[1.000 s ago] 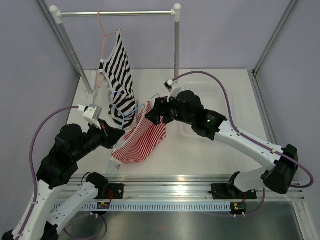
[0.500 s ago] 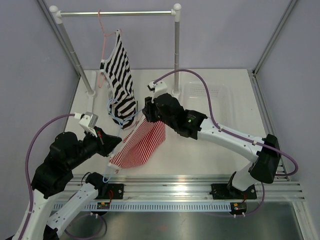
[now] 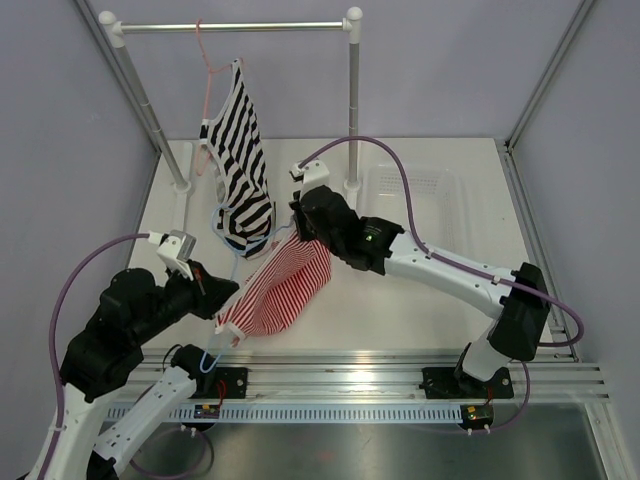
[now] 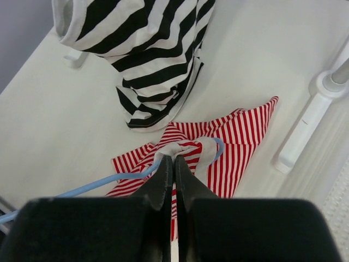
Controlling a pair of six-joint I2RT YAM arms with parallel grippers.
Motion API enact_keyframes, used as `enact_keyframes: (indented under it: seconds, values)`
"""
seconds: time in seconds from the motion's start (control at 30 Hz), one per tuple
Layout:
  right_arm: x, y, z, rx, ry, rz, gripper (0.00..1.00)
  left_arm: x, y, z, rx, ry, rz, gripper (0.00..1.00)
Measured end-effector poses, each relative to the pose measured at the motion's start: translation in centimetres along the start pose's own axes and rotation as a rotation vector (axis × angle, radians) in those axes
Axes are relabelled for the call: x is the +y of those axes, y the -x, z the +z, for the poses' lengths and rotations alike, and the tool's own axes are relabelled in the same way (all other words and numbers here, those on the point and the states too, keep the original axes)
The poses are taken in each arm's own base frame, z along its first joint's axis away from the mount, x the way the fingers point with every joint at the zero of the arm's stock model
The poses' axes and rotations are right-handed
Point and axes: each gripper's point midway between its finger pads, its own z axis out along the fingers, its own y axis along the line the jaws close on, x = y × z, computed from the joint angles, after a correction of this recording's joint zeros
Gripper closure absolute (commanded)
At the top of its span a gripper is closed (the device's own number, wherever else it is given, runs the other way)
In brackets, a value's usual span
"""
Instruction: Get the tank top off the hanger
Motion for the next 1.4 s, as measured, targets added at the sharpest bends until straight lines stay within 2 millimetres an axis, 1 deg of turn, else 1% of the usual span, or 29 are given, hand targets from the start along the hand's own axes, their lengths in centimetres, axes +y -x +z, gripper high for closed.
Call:
enact_keyframes:
  seconds: [0.13, 0.2, 0.3, 0.37, 0.47, 0.6, 0.73, 0.83, 0.93, 1.0, 1.1, 1.2, 1.23, 1.3, 1.37, 1.4]
  values:
    - [-0.9, 0.2, 0.3, 0.008, -0.041, -0.010, 1.00, 0.3, 0.0, -0.6, -0.003, 0.021, 0.015, 1.00]
    - [-1.8, 0.5, 0.5, 0.011, -0.062, -0.009, 1.00, 0.4, 0.2, -1.1, -0.008, 0.028, 0.030, 1.00]
    - [-3.6, 0.8, 0.8, 0.013, -0.101, -0.005, 1.00, 0.1, 0.9, -2.3, -0.029, 0.033, 0.054, 1.00]
    - [-4.2, 0.8, 1.0, 0.025, -0.099, 0.002, 1.00, 0.0, 1.3, -2.8, -0.049, 0.027, 0.069, 1.00]
    - [-3.9, 0.6, 1.2, 0.040, -0.061, 0.008, 1.00, -0.1, 1.3, -3.1, -0.063, 0.021, 0.075, 1.00]
    - [-2.8, 0.0, 1.3, 0.056, 0.013, 0.019, 1.00, -0.1, 1.3, -3.3, -0.091, 0.015, 0.076, 1.00]
    - [-1.8, -2.2, 0.6, 0.102, 0.112, 0.050, 1.00, -0.2, 2.2, -3.3, -0.178, 0.000, 0.071, 1.00]
    - [-0.6, -3.6, -0.8, 0.137, 0.211, 0.089, 1.00, -0.5, 3.9, -2.5, -0.276, -0.025, 0.062, 1.00]
    - [0.3, -3.6, -2.9, 0.133, 0.296, 0.114, 1.00, -0.7, 5.5, -0.7, -0.361, -0.052, 0.044, 1.00]
    - [0.5, -2.3, -4.7, 0.100, 0.329, 0.121, 1.00, -0.9, 6.5, 0.9, -0.412, -0.078, 0.025, 1.00]
    - [0.3, 0.8, -8.0, 0.008, 0.363, 0.127, 1.00, -1.8, 9.0, 3.4, -0.475, -0.130, 0.004, 1.00]
    - [-0.1, 4.2, -12.3, -0.105, 0.404, 0.132, 1.00, -2.7, 11.6, 5.5, -0.522, -0.170, -0.008, 1.00]
    - [-0.2, 4.9, -13.6, -0.137, 0.419, 0.133, 1.00, -2.9, 12.0, 5.9, -0.528, -0.175, -0.012, 1.00]
    - [-0.3, 5.6, -15.2, -0.172, 0.443, 0.132, 1.00, -2.8, 12.7, 6.4, -0.529, -0.163, -0.025, 1.00]
    - [-0.3, 5.6, -15.6, -0.174, 0.456, 0.128, 1.00, -2.8, 13.6, 5.9, -0.543, -0.135, -0.034, 1.00]
    - [0.0, 5.4, -15.3, -0.166, 0.464, 0.124, 1.00, -2.8, 14.4, 5.2, -0.562, -0.121, -0.037, 1.00]
